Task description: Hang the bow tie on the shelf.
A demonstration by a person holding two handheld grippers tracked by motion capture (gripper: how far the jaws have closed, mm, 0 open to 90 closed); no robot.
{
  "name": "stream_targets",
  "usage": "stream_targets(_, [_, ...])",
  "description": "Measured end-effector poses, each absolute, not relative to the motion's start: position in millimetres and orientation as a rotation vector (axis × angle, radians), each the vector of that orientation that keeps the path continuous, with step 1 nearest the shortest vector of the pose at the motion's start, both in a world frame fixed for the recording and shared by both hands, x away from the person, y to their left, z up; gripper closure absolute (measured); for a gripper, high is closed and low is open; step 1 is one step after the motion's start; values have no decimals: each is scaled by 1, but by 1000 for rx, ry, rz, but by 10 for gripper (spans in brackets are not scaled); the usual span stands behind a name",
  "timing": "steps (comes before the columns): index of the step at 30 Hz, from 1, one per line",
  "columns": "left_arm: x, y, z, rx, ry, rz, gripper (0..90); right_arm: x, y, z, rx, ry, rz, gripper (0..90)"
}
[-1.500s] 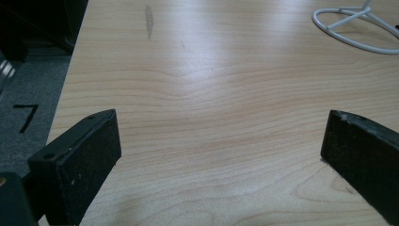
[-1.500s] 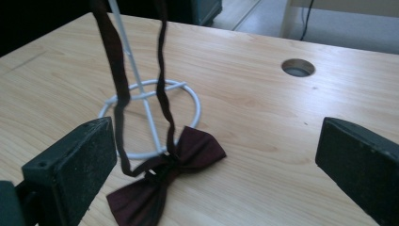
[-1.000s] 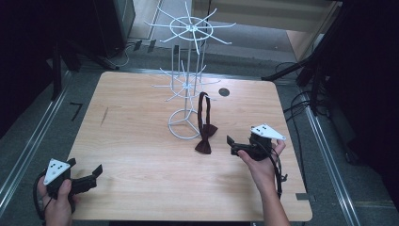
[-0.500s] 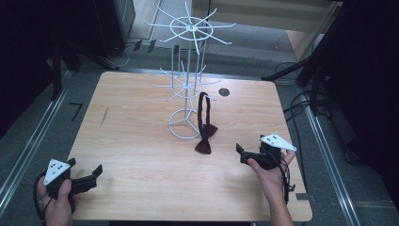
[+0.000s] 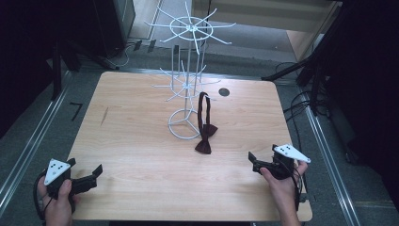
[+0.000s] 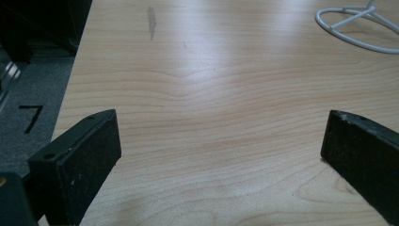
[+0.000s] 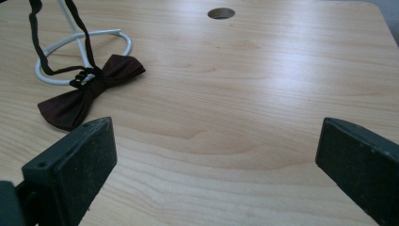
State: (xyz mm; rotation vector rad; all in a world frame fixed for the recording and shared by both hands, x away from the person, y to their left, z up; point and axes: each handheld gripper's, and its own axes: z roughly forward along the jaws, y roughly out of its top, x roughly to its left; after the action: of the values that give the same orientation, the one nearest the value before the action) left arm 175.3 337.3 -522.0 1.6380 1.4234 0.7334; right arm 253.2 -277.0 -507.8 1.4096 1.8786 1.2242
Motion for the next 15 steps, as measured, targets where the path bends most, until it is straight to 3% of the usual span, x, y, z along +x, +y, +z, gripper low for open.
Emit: stream_targets(15, [176,336,-522,1642,1427,744,0,237,-311,-513,1456,1832,1195,0])
